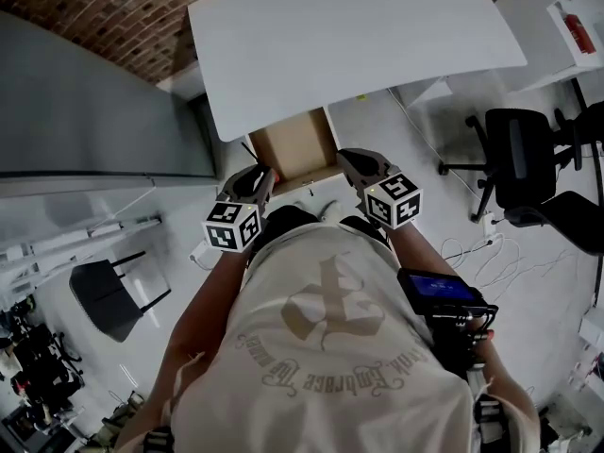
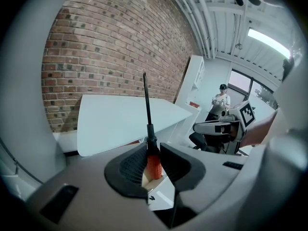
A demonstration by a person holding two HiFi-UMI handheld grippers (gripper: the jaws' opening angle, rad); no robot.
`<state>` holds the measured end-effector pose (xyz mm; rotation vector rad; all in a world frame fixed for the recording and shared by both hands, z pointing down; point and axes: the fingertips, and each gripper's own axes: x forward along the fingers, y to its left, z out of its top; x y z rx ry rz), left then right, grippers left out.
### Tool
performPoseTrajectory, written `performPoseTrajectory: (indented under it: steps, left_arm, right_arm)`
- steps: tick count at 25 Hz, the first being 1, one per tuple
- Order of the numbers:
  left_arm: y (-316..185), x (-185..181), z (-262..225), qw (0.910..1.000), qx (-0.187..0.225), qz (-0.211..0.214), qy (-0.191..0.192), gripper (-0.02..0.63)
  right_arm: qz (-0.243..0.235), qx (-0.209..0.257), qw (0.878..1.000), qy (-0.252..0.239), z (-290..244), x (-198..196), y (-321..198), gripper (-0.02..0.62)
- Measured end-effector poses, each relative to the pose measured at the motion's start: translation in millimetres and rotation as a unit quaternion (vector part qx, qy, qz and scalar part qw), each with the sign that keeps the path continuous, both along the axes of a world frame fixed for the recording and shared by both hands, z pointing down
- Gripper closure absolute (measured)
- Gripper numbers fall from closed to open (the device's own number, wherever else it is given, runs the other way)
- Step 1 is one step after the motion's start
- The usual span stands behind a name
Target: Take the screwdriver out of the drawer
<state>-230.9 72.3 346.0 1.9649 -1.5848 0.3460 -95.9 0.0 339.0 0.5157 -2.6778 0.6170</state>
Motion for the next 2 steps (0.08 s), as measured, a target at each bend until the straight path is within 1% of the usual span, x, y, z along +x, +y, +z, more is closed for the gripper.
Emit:
performPoseTrajectory:
  steps: [2]
  left_arm:
    - [-4.9, 5.4, 3.2, 1.0, -0.002, 0.002, 0.003, 0.511]
  right_arm:
    - [0.003, 0.0, 1.0, 0.003, 0.2, 6.2, -3.9, 0.572]
